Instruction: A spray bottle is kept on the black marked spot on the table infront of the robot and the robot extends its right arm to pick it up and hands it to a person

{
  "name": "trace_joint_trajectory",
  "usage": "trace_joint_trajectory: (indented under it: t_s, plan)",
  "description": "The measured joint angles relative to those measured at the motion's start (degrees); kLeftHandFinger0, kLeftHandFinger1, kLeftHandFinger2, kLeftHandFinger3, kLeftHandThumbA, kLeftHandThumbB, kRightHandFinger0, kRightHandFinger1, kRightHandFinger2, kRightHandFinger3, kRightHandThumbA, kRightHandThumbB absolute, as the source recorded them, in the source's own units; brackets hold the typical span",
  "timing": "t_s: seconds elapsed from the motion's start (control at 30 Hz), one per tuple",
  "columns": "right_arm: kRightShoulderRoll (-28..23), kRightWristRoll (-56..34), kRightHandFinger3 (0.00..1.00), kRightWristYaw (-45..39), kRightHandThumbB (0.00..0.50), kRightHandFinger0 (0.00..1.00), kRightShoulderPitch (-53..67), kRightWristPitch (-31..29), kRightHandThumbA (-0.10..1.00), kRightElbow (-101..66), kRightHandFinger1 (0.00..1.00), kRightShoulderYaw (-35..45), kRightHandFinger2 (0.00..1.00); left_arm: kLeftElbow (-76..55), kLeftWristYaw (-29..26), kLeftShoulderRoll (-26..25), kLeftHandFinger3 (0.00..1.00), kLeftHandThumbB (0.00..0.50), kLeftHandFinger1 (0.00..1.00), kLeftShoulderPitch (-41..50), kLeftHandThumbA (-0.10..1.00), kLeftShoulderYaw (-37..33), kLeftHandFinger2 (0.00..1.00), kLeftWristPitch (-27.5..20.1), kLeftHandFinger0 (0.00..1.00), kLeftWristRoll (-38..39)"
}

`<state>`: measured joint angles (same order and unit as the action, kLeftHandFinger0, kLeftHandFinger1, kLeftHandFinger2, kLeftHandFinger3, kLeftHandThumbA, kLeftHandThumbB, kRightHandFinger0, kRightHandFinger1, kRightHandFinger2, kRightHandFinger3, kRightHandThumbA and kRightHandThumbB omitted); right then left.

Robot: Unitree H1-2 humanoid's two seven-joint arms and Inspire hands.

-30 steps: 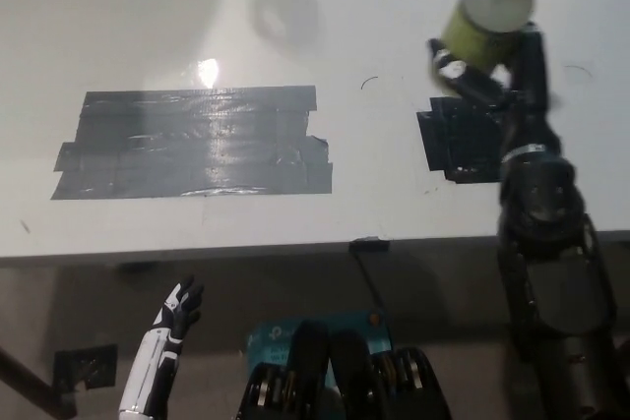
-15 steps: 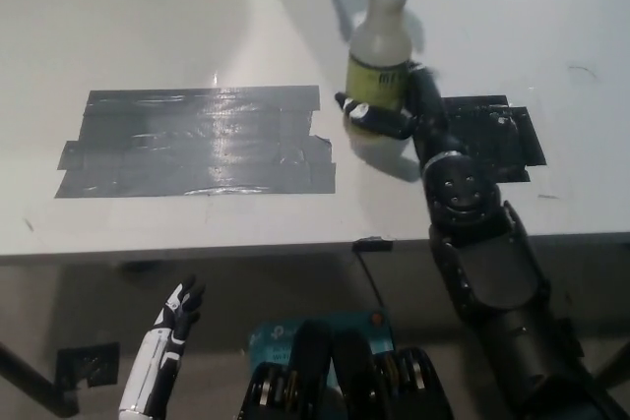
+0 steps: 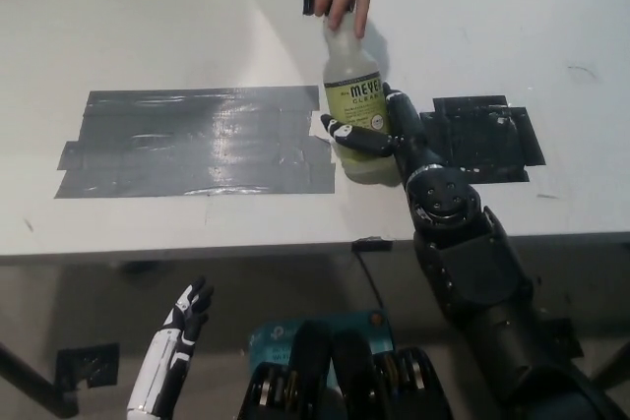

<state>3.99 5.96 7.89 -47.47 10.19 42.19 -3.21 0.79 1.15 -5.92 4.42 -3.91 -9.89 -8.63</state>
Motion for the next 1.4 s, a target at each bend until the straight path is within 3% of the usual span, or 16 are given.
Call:
trace_joint_trajectory:
  t_s: [0.03,0.07,0.1,0.13,0.17,0.2,0.23,0.27,0.3,0.37,0.53,0.7,0.83,1.07,1.13,1.4]
  plan:
    - [0.0,-0.1,0.87,0.0,0.24,0.1,-0.18,-0.14,0.12,0.11,0.55,0.11,0.88,0.0,0.0,0.0,1.0,0.313,1.0,-0.02,1.0,-0.06,1.0,0.0,1.0,-0.08]
    - [-0.01,-0.28,0.82,0.0,0.253,0.13,-0.54,-0.29,0.21,0.24,0.55,0.26,0.85,0.0,0.0,-0.03,1.0,0.312,1.0,-0.04,1.0,-0.16,1.0,0.02,1.0,-0.17]
    - [-0.01,-0.31,0.85,0.0,0.287,0.22,-0.61,-0.33,0.33,0.24,0.61,0.31,0.88,0.0,0.0,-0.04,1.0,0.313,1.0,-0.05,1.0,-0.19,1.0,0.03,1.0,-0.19]
    - [-0.01,-0.38,0.85,0.04,0.287,0.22,-0.86,-0.54,0.33,0.22,0.61,0.4,0.88,-0.01,0.0,-0.1,1.0,0.313,1.0,-0.08,1.0,-0.29,1.0,0.07,1.0,-0.23]
    - [-0.01,-0.41,0.92,0.08,0.327,0.32,-0.99,-0.65,0.41,0.22,0.69,0.42,0.91,-0.01,0.0,-0.13,1.0,0.314,1.0,-0.1,1.0,-0.34,1.0,0.09,1.0,-0.25]
    - [-0.01,-0.45,0.99,0.12,0.353,0.37,-1.06,-0.66,0.46,0.03,0.71,0.48,0.92,-0.03,0.0,-0.16,1.0,0.313,1.0,-0.11,1.0,-0.4,1.0,0.15,1.0,-0.28]
    - [0.0,-0.5,1.0,0.11,0.41,0.75,-1.06,-0.65,0.6,-0.27,1.0,0.57,1.0,-0.06,0.0,-0.18,1.0,0.314,1.0,-0.11,1.0,-0.44,1.0,0.23,1.0,-0.29]
    - [-0.01,-0.58,1.0,0.1,0.407,0.95,-1.06,-0.67,0.6,-0.63,1.0,0.64,1.0,-0.1,0.0,-0.21,1.0,0.314,1.0,-0.11,1.0,-0.48,1.0,0.33,1.0,-0.3]
    - [-0.02,-0.64,1.0,-0.03,0.437,1.0,-1.06,-0.69,0.62,-0.88,1.0,0.64,1.0,-0.11,0.0,-0.22,1.0,0.309,1.0,-0.12,1.0,-0.51,1.0,0.39,1.0,-0.3]
    - [-0.16,-1.07,1.0,-0.94,0.494,1.0,-1.04,-0.94,0.74,-1.8,1.0,0.64,1.0,-0.13,0.0,-0.31,1.0,0.305,1.0,-0.12,1.0,-0.62,1.0,0.57,1.0,-0.35]
    - [-1.37,-2.46,1.0,-4.76,0.5,1.0,0.51,-1.33,0.87,-7.01,1.0,0.11,1.0,-0.15,0.0,-0.58,1.0,0.32,1.0,-0.19,1.0,-0.92,1.0,0.76,1.0,-0.45]
    - [-3.19,-2.41,1.0,-5.88,0.49,1.0,4.06,-1.25,0.93,-16.53,1.0,-0.61,1.0,-0.14,0.0,-0.6,1.0,0.327,1.0,-0.27,1.0,-0.96,1.0,1.14,1.0,-0.43]
    - [-5.23,-2.42,1.0,-6.58,0.476,1.0,7.47,-0.74,0.95,-24.62,1.0,-0.64,1.0,-0.1,-0.01,-0.57,1.0,0.327,1.0,-0.38,1.0,-0.99,1.0,1.42,1.0,-0.42]
    - [-8.71,-2.44,1.0,-7.36,0.5,1.0,16.09,0.21,1.0,-37.75,1.0,-0.63,1.0,0.0,-0.02,-0.55,1.0,0.326,1.0,-0.54,1.0,-0.99,1.0,1.68,1.0,-0.42]
    - [-9.89,-2.44,1.0,-7.54,0.47,1.0,19.76,0.43,0.98,-42.5,1.0,-0.63,1.0,0.01,-0.02,-0.57,1.0,0.329,1.0,-0.53,1.0,-0.98,1.0,1.74,1.0,-0.42]
    - [-13.01,-2.69,1.0,-8.25,0.439,1.0,36.41,0.31,1.0,-58.44,1.0,-0.65,1.0,0.01,-0.01,-0.6,1.0,0.361,1.0,-0.49,1.0,-0.97,1.0,1.82,1.0,-0.39]
